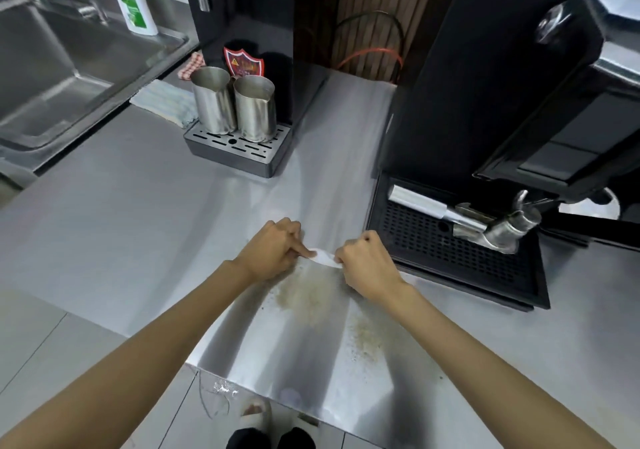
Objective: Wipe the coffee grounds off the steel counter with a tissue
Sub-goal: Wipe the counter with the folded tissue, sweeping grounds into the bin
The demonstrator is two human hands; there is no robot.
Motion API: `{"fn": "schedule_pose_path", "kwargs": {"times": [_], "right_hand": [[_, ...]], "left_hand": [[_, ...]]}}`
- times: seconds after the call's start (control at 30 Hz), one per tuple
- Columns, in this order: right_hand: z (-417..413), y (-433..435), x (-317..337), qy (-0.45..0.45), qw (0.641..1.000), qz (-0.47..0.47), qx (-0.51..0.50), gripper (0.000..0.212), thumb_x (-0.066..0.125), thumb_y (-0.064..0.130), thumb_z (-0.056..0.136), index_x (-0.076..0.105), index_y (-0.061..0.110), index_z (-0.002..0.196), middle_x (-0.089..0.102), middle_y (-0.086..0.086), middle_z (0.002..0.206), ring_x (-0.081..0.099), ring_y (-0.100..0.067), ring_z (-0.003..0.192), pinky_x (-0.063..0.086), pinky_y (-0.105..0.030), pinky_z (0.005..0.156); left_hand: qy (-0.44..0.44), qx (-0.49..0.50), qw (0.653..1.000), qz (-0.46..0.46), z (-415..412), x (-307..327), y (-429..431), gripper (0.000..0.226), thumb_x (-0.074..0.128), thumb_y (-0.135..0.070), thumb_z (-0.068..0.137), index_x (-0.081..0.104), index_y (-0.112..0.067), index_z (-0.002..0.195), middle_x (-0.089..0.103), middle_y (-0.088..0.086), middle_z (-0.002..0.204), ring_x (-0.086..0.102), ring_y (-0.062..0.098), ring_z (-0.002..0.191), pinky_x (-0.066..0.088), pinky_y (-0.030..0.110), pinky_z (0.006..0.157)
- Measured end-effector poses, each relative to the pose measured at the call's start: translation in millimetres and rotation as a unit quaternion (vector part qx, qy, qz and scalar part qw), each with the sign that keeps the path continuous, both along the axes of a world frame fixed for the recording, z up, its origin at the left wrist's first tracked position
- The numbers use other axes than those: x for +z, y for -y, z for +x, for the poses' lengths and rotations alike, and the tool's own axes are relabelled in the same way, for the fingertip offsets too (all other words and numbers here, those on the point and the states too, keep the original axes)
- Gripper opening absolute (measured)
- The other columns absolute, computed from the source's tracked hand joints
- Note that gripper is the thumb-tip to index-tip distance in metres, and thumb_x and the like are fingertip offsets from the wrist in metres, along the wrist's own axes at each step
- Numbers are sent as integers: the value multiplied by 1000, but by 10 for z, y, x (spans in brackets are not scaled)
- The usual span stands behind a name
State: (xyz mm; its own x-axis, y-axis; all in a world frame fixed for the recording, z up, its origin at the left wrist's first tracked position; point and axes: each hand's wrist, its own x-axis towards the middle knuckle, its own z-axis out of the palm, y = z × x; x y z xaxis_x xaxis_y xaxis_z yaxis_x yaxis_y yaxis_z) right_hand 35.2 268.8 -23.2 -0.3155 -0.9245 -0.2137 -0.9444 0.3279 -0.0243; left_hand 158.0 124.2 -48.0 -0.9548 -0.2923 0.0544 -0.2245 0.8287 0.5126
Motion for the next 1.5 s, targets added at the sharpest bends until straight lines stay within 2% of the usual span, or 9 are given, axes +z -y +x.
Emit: {"fn": "schedule_pose_path", "kwargs": {"times": [0.17,0.27,0.43,0.57,0.77,1.0,1.17,1.3,1.5], "right_hand": [[241,-142,52,124,992,-38,-12,32,46,-2,78,71,12,93,72,-8,101,60,-31,94,36,-32,95],[187,232,197,177,979,-92,-44,32,49,4,83,70,14,105,72,-9,108,64,-26,100,44,-29,95],[292,1098,47,223,970,-92,-22,36,49,1,83,71,17,107,71,-11,104,62,-30,91,50,-31,84],[432,1506,-114,197,975,-102,3,39,46,-1,84,71,19,106,69,-10,103,61,-34,92,44,-35,88],[538,1553,-146,178,975,-121,58,31,52,4,85,72,18,104,67,-8,100,61,-29,88,41,-33,84],[386,894,-210,197,966,-137,94,28,59,4,82,74,23,97,67,-2,85,63,-18,72,37,-19,76],[262,638,-136,221,968,-92,77,34,56,-3,79,74,20,95,68,-2,89,62,-15,76,40,-15,72],[398,943,-53,284,951,-106,54,25,61,1,82,75,16,95,66,-4,93,55,-10,78,38,-4,70],[1003,1599,-137,299,942,-128,78,27,59,1,80,76,18,91,69,0,92,57,-10,78,37,-15,75]], "left_hand": [[23,-22,999,8,356,114,-25,38,47,-10,69,75,-25,89,59,6,68,52,15,73,39,27,67],[-20,61,998,16,505,243,177,36,43,-19,76,74,-23,93,52,-1,64,50,13,71,42,28,68],[-12,213,977,-5,726,237,625,31,57,3,83,72,-17,100,37,-10,62,51,25,74,33,25,67],[11,279,960,8,862,97,811,34,52,6,81,72,-15,101,58,16,77,57,35,78,38,27,68],[-7,298,953,44,1056,37,601,31,52,8,79,72,-6,98,59,25,82,58,38,81,45,34,75],[-38,260,962,70,1021,-13,-24,25,52,-3,81,74,-6,93,51,13,70,58,34,74,37,19,68],[-3,228,968,102,912,-37,-330,30,46,-7,88,69,-13,107,59,14,93,57,28,93,43,26,83],[-18,297,949,103,1059,138,-105,34,50,0,82,70,-13,107,59,14,89,59,29,87,41,26,81],[-3,430,901,61,1582,143,273,27,55,-2,81,73,-12,99,43,0,68,47,21,65,35,24,64]]}}
